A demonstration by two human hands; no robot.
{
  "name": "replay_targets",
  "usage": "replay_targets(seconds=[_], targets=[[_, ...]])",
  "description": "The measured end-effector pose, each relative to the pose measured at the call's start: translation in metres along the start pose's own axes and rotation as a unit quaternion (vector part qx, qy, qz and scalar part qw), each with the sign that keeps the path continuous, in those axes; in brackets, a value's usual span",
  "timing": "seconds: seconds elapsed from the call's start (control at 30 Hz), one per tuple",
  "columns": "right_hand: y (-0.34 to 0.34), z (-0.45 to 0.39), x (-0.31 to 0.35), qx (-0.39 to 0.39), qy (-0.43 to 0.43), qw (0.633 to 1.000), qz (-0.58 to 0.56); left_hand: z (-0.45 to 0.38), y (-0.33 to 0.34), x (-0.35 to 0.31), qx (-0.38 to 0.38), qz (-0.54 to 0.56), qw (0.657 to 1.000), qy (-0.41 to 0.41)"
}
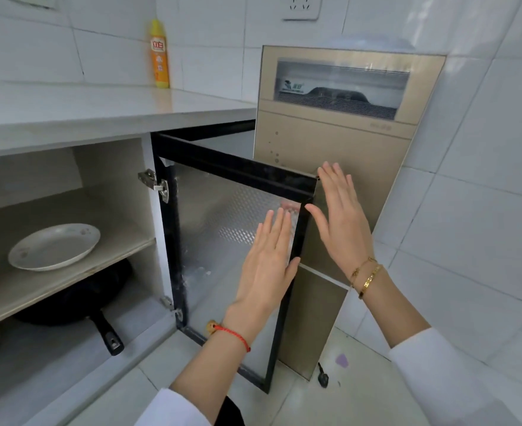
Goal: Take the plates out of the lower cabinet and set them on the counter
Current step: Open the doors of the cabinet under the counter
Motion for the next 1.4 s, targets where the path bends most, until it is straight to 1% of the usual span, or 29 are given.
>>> replay_targets(seconds=[0.2, 0.43, 0.6, 0.7, 0.8, 0.93, 1.03, 1.17, 1.27, 1.4], targets=[[0.006, -0.004, -0.007, -0.002, 0.004, 1.000, 0.015, -0.012, 0.011, -0.001, 0.024, 0.013, 1.000, 0.011], [0.002, -0.006, -0.005, 0.019, 0.005, 1.000, 0.015, -0.011, 0.013, 0.001, 0.020, 0.029, 0.999, 0.015], [-0.011, -0.009, 0.006, 0.043, -0.025, 0.998, 0.032, -0.004, 0.005, 0.009, 0.010, 0.038, 0.999, 0.009], [-0.019, -0.010, 0.019, 0.054, -0.059, 0.996, 0.044, 0.002, -0.007, 0.012, -0.003, 0.037, 0.999, 0.011], [-0.024, -0.009, 0.035, 0.056, -0.078, 0.995, 0.032, 0.010, -0.026, 0.020, -0.015, 0.039, 0.999, 0.001], [-0.027, -0.010, 0.070, 0.039, -0.112, 0.993, -0.020, 0.026, -0.064, 0.042, -0.030, 0.022, 0.999, -0.014], [-0.021, -0.009, 0.102, 0.038, -0.130, 0.986, -0.092, 0.046, -0.101, 0.068, -0.056, 0.012, 0.997, -0.059], [0.000, -0.007, 0.156, 0.070, -0.124, 0.965, -0.222, 0.085, -0.153, 0.115, -0.088, -0.041, 0.987, -0.127], [0.019, -0.001, 0.201, 0.090, -0.141, 0.949, -0.266, 0.118, -0.188, 0.151, -0.095, -0.093, 0.976, -0.173], [0.048, 0.007, 0.263, 0.129, -0.165, 0.922, -0.327, 0.170, -0.230, 0.196, -0.113, -0.163, 0.950, -0.240]])
Point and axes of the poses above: each hand's wrist, its own z-axis away from the middle knuckle, its own y-axis out of the palm, x = y × z, the point moved 7 cm from there along -z, towards the middle knuckle, and after that the axes turned 1 degree about z, right-handed, at the moved point
